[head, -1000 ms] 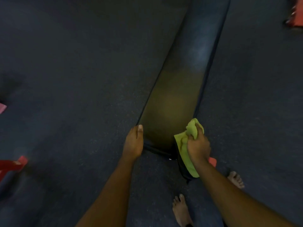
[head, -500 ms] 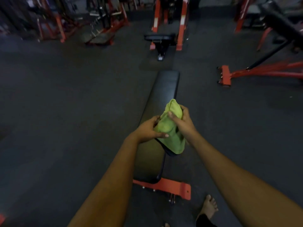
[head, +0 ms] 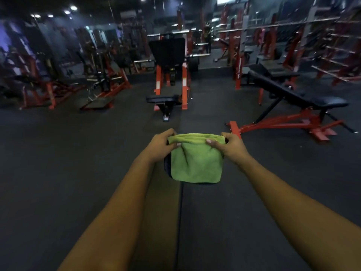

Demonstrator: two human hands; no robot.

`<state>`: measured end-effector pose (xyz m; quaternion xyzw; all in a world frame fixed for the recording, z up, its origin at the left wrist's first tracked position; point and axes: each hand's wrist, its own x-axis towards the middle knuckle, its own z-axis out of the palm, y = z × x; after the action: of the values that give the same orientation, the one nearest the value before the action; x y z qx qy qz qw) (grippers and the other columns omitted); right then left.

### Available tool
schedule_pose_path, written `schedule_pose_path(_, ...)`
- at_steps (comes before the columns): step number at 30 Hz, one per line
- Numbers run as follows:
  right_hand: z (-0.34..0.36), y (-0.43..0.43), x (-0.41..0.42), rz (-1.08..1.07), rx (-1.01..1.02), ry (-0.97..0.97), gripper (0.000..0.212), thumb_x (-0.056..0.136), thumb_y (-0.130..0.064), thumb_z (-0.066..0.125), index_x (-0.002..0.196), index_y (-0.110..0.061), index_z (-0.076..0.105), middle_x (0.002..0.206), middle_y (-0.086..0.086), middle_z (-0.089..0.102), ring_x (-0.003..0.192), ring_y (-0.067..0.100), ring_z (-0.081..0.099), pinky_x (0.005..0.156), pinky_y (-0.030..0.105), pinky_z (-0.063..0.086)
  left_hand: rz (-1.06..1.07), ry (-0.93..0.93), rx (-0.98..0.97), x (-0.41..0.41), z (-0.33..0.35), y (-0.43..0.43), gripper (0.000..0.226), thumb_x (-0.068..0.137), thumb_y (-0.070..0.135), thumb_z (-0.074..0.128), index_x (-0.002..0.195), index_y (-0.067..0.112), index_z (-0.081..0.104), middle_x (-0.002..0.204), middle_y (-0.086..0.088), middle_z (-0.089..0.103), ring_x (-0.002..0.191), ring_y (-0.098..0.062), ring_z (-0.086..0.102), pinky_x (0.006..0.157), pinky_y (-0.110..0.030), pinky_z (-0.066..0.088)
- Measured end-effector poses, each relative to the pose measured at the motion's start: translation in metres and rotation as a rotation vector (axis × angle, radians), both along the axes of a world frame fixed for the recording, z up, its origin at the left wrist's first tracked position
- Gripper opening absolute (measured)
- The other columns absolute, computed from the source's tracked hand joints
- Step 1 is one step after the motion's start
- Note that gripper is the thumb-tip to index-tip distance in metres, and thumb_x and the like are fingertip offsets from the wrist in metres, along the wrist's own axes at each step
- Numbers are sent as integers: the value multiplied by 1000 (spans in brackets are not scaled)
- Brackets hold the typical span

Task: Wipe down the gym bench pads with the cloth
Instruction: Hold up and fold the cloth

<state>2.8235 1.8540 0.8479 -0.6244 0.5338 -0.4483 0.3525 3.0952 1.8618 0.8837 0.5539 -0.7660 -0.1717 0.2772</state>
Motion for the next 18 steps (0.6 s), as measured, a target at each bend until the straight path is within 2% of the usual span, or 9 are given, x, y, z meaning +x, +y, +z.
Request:
schedule_pose_path(1,3,-5,-8,26,20,-7,48,76,-54,83,69,-18,52,69,-6,57,64,9,56,58,29,43,13,22,-18,-4,6,-7,23,90,32,71,94,14,58,83,-4,65,76,-17,59,62,-25,41)
schedule_pose_path(3,10,-22,-33,13,27,-33,55,78,-53,83,88,-4,60,83,7,70,75,19,69,66,40,55,25,20,-36,-24,22,-30,26,90,37,70,90,15,57,77,-1,61,72,-11,57,57,-20,38)
schedule_pose_path(6,22,-48,-72,15,24,-133,56,80,-39,84,111,0,59,100,11,70,90,21,69,77,39,56,19,57,-8,-63,31,-68,39,96,44,60,93,6,51,80,-11,58,74,-20,57,59,-30,37)
schedule_pose_path(8,28,-66,-102,74,58,-177,54,77,-32,86,114,-1,61,107,12,73,97,24,72,80,37,58,30,116,3,-93,33,-93,41,99,44,53,98,3,47,83,-14,55,76,-23,55,60,-34,36)
schedule_pose_path(10,29,-87,-133,117,70,-129,38,82,-25,83,107,-2,65,102,13,74,92,22,72,76,32,59,34,160,-10,-124,37,-115,36,101,41,51,101,6,44,87,-10,58,79,-21,56,59,-32,38)
schedule_pose_path(12,30,-106,-168,66,43,-100,30,88,-32,79,97,-6,67,92,16,72,85,22,68,72,40,58,4,171,-21,-162,43,-138,28,101,37,51,103,10,42,90,-8,60,81,-19,57,60,-31,40)
schedule_pose_path(14,33,-120,-200,-34,34,-109,41,86,-51,73,97,-11,68,99,20,72,86,25,68,74,51,59,-42,170,-22,-196,48,-157,23,102,32,51,104,12,40,92,-10,61,84,-20,58,64,-33,43)
schedule_pose_path(16,35,-132,-237,-105,-5,-103,49,84,-62,67,98,-15,68,101,16,72,88,24,68,77,53,58,-98,156,-21,-236,53,-176,20,102,29,51,104,13,39,92,-13,61,83,-22,58,67,-36,45)
schedule_pose_path(18,40,-145,-280,-207,-1,-104,51,86,-65,60,97,-16,67,99,10,72,90,22,68,82,52,56,-156,149,-28,-284,55,-200,18,102,28,51,104,14,39,85,-12,58,76,-20,55,64,-37,43)
